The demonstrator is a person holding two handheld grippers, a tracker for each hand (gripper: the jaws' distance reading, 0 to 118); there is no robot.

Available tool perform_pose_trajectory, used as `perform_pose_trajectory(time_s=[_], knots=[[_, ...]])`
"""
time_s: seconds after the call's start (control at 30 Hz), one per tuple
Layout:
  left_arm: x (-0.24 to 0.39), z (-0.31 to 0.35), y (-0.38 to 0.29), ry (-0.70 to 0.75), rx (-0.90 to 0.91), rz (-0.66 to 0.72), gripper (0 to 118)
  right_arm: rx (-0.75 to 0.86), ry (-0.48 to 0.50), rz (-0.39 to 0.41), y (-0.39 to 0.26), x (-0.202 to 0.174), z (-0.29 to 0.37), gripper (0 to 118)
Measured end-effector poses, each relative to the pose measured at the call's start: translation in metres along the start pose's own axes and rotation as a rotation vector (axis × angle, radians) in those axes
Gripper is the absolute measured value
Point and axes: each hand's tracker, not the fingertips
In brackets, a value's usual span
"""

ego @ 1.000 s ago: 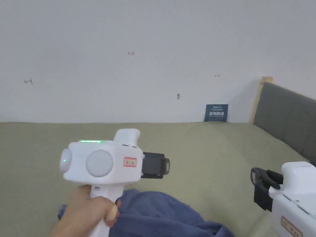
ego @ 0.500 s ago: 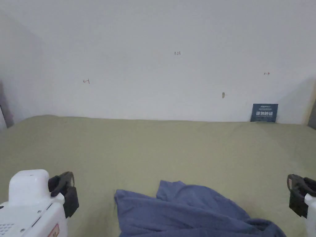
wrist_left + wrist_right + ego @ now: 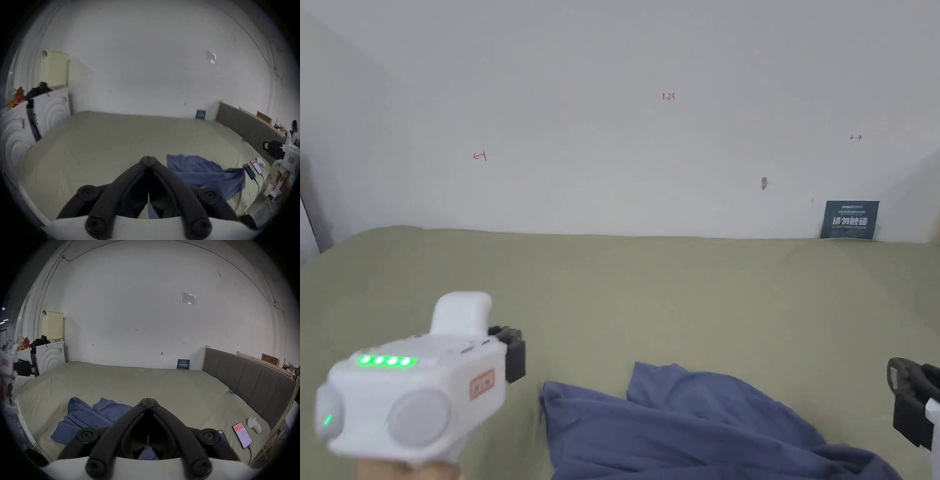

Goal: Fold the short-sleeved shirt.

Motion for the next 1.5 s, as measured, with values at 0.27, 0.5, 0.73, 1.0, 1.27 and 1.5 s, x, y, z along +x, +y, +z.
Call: perform_pose_trajectory(time_s=[0.27, 0.5, 0.73, 1.0, 1.27, 1.5], knots=[[-0.024, -0.182, 0.069, -0.047, -0.448, -0.026, 25, -0.045, -0.007, 0.040, -0.012, 0.007, -0.025, 0], [-0.033, -0.268, 0.035, 0.011, -0.647, 0.042, 114, -0.102, -0.018, 0.055, -0.027, 0.018, -0.040, 0], [-0.040, -0.305, -0.007, 0.054, -0.721, 0.013, 95, -0.135, -0.035, 0.054, -0.037, 0.028, -0.041, 0], [-0.043, -0.274, 0.004, -0.049, -0.610, 0.077, 4, -0.216, -0.051, 0.017, -0.038, 0.044, -0.044, 0], [-0.031, -0.258, 0.002, -0.037, -0.585, 0.048, 4, -0.469, 0.101, -0.110, -0.065, 0.061, -0.071, 114], [-0.035, -0.255, -0.004, -0.049, -0.575, 0.063, 4, -0.607, 0.103, -0.125, -0.092, 0.063, -0.099, 113]])
